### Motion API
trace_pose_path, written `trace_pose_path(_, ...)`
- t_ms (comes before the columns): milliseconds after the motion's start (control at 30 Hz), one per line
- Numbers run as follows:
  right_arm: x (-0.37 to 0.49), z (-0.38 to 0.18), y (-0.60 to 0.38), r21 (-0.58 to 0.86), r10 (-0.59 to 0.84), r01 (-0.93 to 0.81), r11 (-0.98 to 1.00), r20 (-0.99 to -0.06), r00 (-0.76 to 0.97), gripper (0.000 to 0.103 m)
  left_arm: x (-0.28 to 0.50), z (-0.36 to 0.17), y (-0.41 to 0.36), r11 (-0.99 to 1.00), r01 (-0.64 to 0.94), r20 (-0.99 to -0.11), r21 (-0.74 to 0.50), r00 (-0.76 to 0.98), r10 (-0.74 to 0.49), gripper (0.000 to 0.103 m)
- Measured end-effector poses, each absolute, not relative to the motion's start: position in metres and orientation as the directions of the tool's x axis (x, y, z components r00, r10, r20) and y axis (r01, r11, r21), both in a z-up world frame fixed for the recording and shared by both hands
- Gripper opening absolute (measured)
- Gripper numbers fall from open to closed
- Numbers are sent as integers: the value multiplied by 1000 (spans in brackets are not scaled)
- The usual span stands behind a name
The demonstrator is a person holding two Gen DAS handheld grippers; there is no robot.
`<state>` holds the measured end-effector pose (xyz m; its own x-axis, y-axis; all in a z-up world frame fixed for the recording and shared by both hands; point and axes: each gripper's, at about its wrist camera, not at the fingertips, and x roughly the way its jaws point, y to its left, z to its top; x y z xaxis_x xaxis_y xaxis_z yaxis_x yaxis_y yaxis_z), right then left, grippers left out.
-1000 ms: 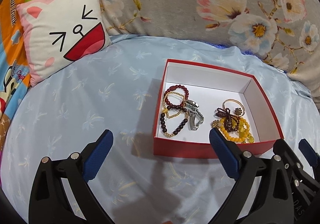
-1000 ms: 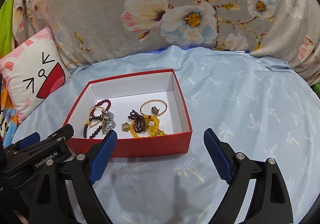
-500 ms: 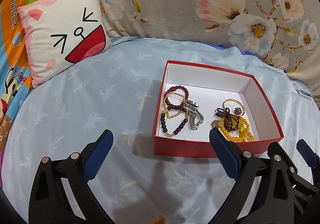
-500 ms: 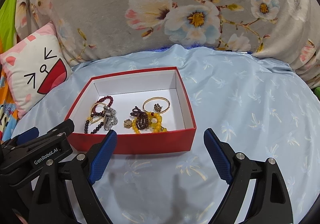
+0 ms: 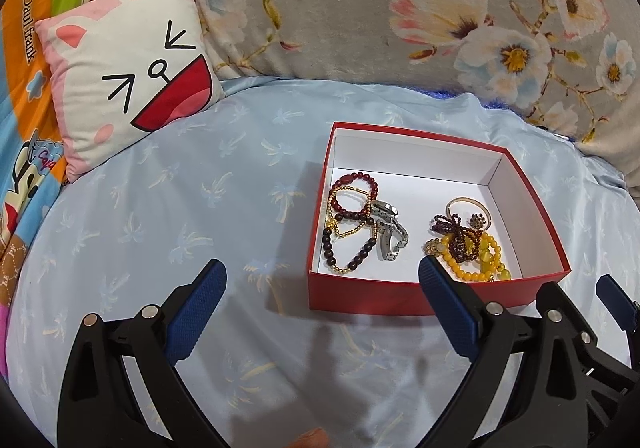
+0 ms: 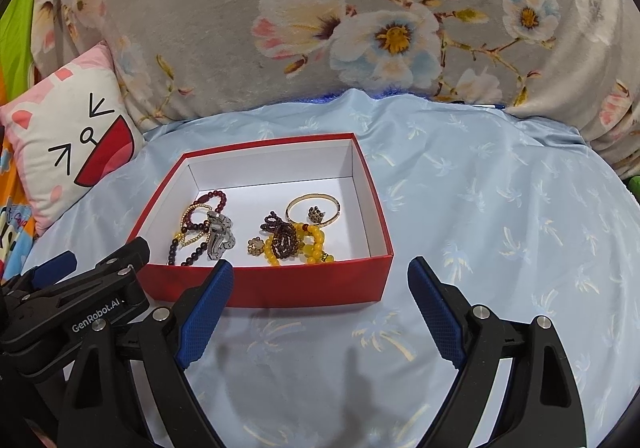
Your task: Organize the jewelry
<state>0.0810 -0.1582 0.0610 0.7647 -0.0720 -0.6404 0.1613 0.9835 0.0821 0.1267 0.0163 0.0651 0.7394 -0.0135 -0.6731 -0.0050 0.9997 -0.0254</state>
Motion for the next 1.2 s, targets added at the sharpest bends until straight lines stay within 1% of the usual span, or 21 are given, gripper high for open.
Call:
trace_pose_path(1000, 80, 61, -158, 82, -73, 162, 983, -639, 765, 85, 126, 65, 15, 1000, -2, -669, -13, 743, -8, 92)
trace_pose_path(1200, 80, 61, -158, 81, -71, 159, 984, -640, 765, 85, 125, 63, 15, 1000, -13, -670, 10, 742, 16, 92)
